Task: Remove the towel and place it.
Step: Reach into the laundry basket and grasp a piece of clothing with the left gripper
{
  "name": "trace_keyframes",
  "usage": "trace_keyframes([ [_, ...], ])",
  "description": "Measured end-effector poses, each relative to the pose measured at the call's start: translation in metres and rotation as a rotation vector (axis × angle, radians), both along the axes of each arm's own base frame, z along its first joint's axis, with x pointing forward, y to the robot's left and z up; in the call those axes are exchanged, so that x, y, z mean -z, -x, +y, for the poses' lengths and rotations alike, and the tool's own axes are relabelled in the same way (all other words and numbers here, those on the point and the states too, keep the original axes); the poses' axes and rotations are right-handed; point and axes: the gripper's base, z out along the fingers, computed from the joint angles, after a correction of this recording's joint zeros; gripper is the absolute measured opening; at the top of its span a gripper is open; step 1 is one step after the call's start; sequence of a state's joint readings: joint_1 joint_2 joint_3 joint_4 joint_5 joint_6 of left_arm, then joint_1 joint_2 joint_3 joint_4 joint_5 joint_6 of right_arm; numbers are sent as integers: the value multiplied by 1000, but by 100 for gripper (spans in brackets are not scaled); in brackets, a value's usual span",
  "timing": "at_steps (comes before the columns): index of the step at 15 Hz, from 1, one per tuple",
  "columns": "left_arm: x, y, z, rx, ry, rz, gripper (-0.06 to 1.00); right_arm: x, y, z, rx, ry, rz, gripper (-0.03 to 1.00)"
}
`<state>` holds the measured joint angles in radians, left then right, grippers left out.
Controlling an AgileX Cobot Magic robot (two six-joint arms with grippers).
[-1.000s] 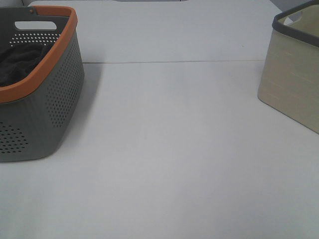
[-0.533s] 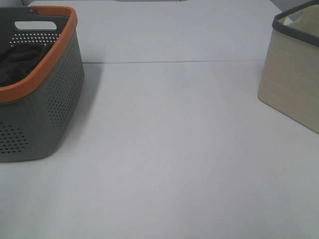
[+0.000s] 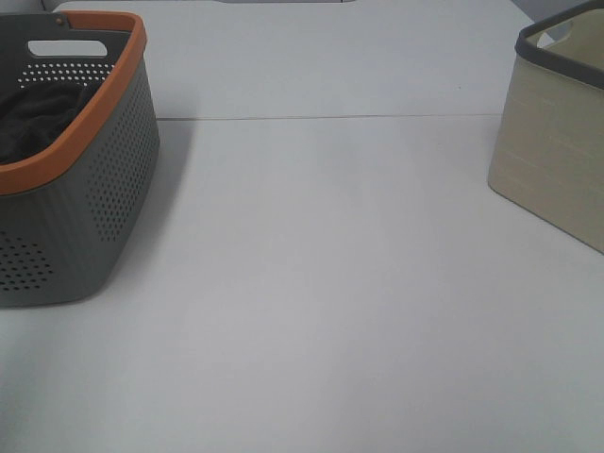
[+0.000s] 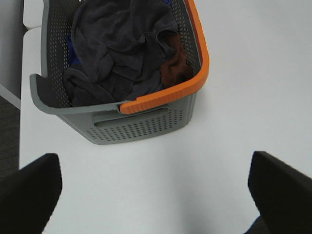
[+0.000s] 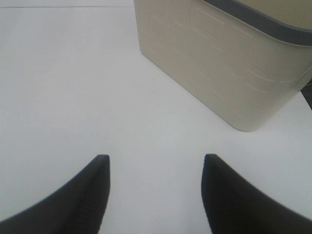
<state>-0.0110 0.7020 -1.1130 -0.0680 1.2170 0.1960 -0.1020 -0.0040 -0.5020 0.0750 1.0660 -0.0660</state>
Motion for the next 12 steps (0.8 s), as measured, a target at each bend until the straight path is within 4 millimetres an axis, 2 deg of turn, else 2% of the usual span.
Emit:
trace_keyframes([
  [3, -18, -38, 4, 48, -132, 25, 98, 0, 0, 0, 0, 0, 0, 50],
  [5, -25, -80, 7, 122, -262, 75, 98, 0, 0, 0, 0, 0, 0, 50],
  [6, -15, -136, 10, 244, -405, 171, 98, 0, 0, 0, 0, 0, 0, 50],
  [7, -2, -168, 11, 313, -469, 233, 98, 0, 0, 0, 0, 0, 0, 50],
  [8, 1, -180, 12, 339, -492, 250, 98, 0, 0, 0, 0, 0, 0, 50],
  [11, 42, -263, 25, 418, -541, 356, 98, 0, 0, 0, 0, 0, 0, 50],
  [12, 53, -286, 29, 427, -543, 365, 98, 0, 0, 0, 0, 0, 0, 50],
])
